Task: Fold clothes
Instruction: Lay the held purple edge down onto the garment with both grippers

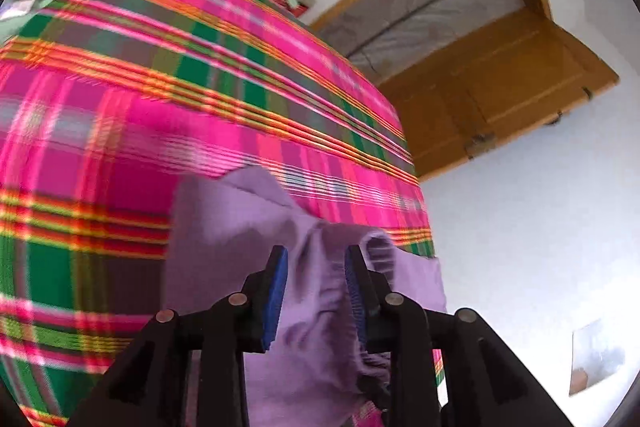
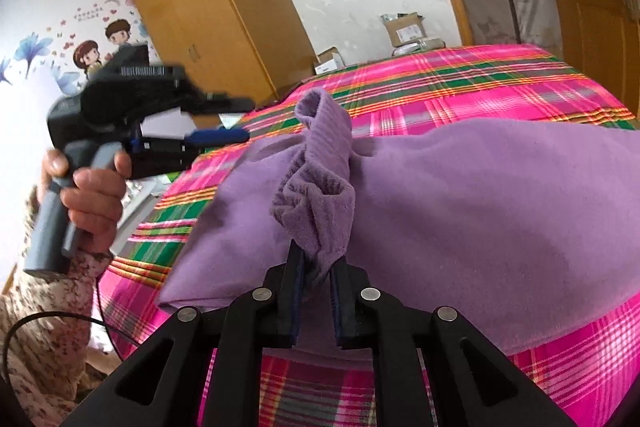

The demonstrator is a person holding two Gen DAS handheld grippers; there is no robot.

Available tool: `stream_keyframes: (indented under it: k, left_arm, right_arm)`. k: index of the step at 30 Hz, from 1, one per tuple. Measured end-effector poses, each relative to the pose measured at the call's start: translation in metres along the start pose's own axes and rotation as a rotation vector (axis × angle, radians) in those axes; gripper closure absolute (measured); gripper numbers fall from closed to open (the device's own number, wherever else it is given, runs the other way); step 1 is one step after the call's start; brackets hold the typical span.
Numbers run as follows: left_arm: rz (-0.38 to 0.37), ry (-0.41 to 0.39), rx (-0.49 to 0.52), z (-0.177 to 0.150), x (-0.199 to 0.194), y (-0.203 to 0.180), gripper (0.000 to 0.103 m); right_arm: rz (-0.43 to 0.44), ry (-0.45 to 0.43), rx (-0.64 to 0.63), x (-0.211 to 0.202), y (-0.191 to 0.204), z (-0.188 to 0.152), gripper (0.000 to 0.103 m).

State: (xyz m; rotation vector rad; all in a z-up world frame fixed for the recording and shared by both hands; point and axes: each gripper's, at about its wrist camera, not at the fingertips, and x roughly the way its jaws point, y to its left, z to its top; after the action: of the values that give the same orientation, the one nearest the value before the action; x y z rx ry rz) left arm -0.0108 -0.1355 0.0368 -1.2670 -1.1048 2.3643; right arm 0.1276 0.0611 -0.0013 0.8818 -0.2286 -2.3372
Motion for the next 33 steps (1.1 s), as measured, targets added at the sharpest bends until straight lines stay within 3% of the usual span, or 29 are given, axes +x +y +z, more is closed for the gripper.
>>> stream_keyframes:
  k: [5, 16, 23, 24, 26, 33]
  left_arm:
    - [0.031, -0.026, -0.041, -0.003, -0.008, 0.019, 0.073]
    - [0.044, -0.038, -0.086, -0.013, -0.008, 0.045, 0.073]
    - [0.047, -0.036, -0.087, -0.016, -0.012, 0.047, 0.073]
    - [0.049, -0.036, -0.086, -0.016, -0.012, 0.047, 0.073]
    - [0.053, -0.037, -0.083, -0.017, -0.012, 0.047, 0.073]
    - [0.054, -0.045, -0.089, -0.016, -0.012, 0.051, 0.073]
  right_arm:
    - [-0.010, 0.021, 0.017, -0.001, -0.005, -0.001, 0.088]
    - [-0.104, 0.001, 0.043, -0.016, -0.027, 0.008, 0.064]
    - [-0.024, 0.018, 0.006, -0.003, -0.030, 0.042, 0.058]
    - [0.005, 0.027, -0.001, 0.000, -0.030, 0.046, 0.047]
    - [0.061, 0.073, -0.005, 0.014, -0.032, 0.057, 0.040]
    - [0.101, 0.187, 0.047, 0.053, -0.045, 0.073, 0.038]
